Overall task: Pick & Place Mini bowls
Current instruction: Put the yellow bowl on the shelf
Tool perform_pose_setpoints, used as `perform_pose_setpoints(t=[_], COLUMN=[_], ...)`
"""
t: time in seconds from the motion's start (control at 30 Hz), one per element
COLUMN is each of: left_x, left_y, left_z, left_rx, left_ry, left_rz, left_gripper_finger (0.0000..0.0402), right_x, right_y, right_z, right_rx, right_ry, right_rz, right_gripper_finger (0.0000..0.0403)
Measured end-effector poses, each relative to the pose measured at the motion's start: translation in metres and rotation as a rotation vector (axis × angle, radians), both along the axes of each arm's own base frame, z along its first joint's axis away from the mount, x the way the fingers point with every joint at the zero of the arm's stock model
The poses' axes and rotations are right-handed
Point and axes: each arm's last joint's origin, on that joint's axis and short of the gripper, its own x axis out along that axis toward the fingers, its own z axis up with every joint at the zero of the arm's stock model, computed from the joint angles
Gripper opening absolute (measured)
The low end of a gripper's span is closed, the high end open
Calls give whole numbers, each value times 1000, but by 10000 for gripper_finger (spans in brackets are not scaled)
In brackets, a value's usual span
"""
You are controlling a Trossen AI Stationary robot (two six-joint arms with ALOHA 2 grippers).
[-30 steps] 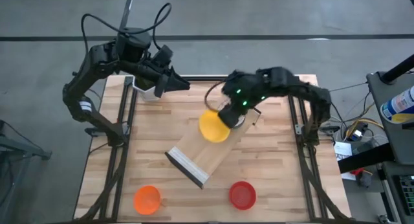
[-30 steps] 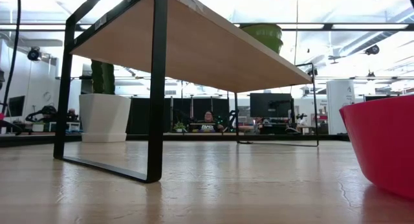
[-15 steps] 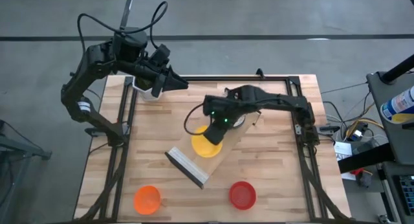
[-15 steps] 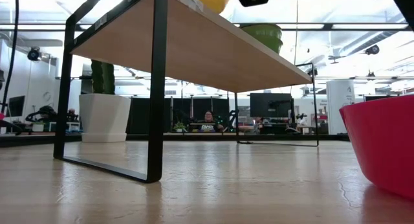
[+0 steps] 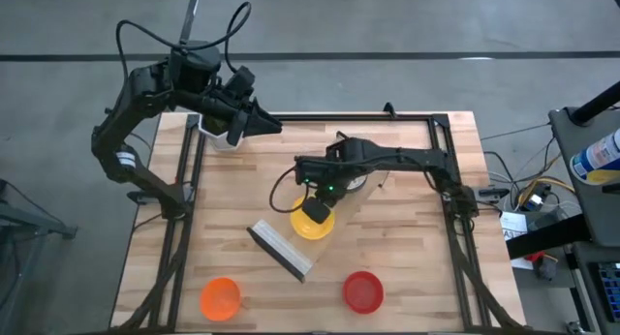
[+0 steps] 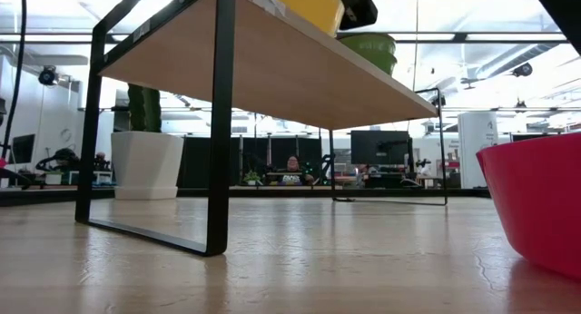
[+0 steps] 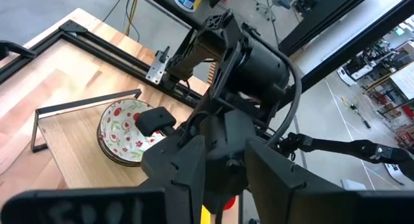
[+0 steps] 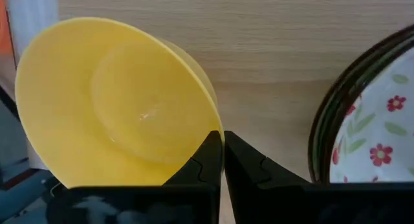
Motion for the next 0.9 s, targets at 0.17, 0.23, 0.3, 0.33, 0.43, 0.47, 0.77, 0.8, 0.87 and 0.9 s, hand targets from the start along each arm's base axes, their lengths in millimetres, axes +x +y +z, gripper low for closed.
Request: perform_pose_setpoints(t=[0.17,0.23,0.3,0.33,0.43,0.47,0.77,0.8,0.87,0.9], left_x=[0,0,0,0,0,0,0,0,0,0], left_y=[0,0,0,0,0,0,0,0,0,0], left_z=[0,0,0,0,0,0,0,0,0,0], left_rx=[0,0,0,0,0,0,0,0,0,0], left_ry=[1,1,1,1,1,1,1,1,1,1], left_rz=[0,0,0,0,0,0,0,0,0,0], left_gripper_finger=[103,103,103,103,103,103,103,103,103,103], right_x=[4,8,8,10,11,12,16,16,16,16], right_y=[0,0,0,0,0,0,0,0,0,0], right_z=[-3,-8,-10,-12,-14,-14,-14,-14,-14,-14], right_rx=[0,0,3,3,2,1,-4,-4,-5,-4], right_ry=[-2,2,10,11,8,3,-27,-28,-30,-31], right_rz=[-1,-1,3,4,7,11,20,21,22,22], right_gripper_finger=[8,8,8,8,8,8,20,26,41,49])
